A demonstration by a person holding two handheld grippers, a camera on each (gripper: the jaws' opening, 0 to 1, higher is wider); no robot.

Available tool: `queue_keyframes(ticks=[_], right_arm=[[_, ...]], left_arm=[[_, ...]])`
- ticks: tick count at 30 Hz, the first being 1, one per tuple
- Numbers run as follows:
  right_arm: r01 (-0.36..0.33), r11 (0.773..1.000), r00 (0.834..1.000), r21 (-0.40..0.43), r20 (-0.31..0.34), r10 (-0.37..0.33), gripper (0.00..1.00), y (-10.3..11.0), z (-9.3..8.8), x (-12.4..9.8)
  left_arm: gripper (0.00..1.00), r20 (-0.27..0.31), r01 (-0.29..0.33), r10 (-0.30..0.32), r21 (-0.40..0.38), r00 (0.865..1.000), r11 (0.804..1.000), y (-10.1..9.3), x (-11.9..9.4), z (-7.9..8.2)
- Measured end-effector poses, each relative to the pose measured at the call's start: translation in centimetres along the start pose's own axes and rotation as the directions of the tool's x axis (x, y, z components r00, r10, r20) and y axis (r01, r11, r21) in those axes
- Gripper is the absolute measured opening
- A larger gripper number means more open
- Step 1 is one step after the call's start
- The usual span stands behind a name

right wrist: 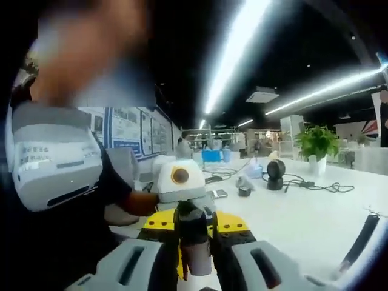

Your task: Pick up cosmetic bottle twist off cap place on table pick up cap screw tight cap place on table

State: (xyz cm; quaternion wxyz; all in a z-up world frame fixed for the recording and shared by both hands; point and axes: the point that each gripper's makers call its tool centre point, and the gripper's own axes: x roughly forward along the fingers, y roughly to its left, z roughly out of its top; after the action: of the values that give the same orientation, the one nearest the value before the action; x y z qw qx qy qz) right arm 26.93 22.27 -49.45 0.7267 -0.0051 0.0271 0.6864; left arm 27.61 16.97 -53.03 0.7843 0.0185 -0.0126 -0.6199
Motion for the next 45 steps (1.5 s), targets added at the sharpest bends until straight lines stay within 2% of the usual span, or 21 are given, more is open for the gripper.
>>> queue_keyframes(ticks=[2,4,5,6,8,13,21,22,33,36,37,38,39,40,41,45], right_arm=[[-0.032,0.999,0.999,-0.035,-0.022,0.031,0.13,0.7,0.0,0.2],[-0.036,0.997,0.999,-0.071,-0.034,0.034,0.13,0.7,0.0,0.2],[-0.044,0.996,0.998,-0.083,-0.052,0.040,0.12,0.9,-0.2,0.1],[-0.042,0.996,0.998,-0.084,-0.054,0.038,0.12,0.9,-0.2,0.1],[-0.048,0.995,0.997,-0.090,-0.069,0.041,0.11,0.9,-0.3,0.0],[-0.032,0.990,0.998,-0.135,-0.050,0.025,0.09,1.1,-0.5,-0.4],[0.031,0.984,0.999,-0.173,-0.016,-0.034,0.07,0.9,0.2,-0.7],[0.052,0.983,0.999,-0.177,-0.008,-0.054,0.06,0.6,0.3,-0.7],[0.145,0.972,0.989,-0.185,0.018,-0.144,0.04,-0.2,0.2,-0.7],[0.125,0.974,0.992,-0.191,-0.006,-0.129,0.05,0.1,-0.3,-0.8],[0.081,0.981,0.996,-0.178,-0.032,-0.088,0.07,0.7,-0.7,-0.8],[0.102,0.981,0.994,-0.166,-0.025,-0.107,0.08,0.3,-0.5,-0.9],[0.102,0.981,0.994,-0.164,-0.012,-0.106,0.09,0.4,-0.4,-0.9],[0.085,0.984,0.995,-0.157,-0.029,-0.091,0.09,0.6,-0.7,-0.9],[0.092,0.983,0.995,-0.161,-0.024,-0.097,0.10,0.5,-0.6,-0.9],[0.045,0.987,0.998,-0.154,-0.047,-0.053,0.11,0.9,-0.9,-0.9]], left_arm=[[0.08,0.004,0.002,-0.002,0.003,1.000,1.000,-0.1,0.0,0.1],[0.08,-0.002,0.009,-0.009,0.005,1.000,1.000,-0.3,0.1,0.1],[0.08,-0.018,0.020,-0.020,-0.009,1.000,1.000,-0.4,0.0,-0.1],[0.08,-0.024,0.013,-0.013,0.014,1.000,1.000,-0.4,0.1,-0.2],[0.08,-0.032,0.018,-0.018,0.001,0.999,1.000,-0.5,0.1,-0.3],[0.08,-0.051,0.004,-0.002,0.034,0.999,0.999,-0.6,0.2,-0.5],[0.08,-0.055,-0.039,0.042,0.060,0.998,0.997,-0.2,0.4,0.0],[0.08,-0.053,-0.059,0.064,0.077,0.997,0.995,0.1,0.4,0.1],[0.07,-0.064,-0.138,0.144,0.082,0.988,0.987,1.0,0.3,0.0],[0.07,-0.086,-0.115,0.124,0.099,0.989,0.988,0.6,0.5,-0.4],[0.07,-0.106,-0.060,0.069,0.090,0.992,0.994,-0.3,0.5,-0.9],[0.08,-0.095,-0.088,0.097,0.094,0.991,0.992,0.3,0.5,-0.7],[0.08,-0.091,-0.086,0.094,0.090,0.991,0.992,0.3,0.5,-0.6],[0.08,-0.107,-0.041,0.049,0.074,0.993,0.996,-0.4,0.6,-0.8],[0.08,-0.101,-0.064,0.074,0.099,0.992,0.993,0.0,0.7,-0.7],[0.08,-0.121,-0.018,0.029,0.089,0.992,0.996,-0.6,0.8,-1.0]])
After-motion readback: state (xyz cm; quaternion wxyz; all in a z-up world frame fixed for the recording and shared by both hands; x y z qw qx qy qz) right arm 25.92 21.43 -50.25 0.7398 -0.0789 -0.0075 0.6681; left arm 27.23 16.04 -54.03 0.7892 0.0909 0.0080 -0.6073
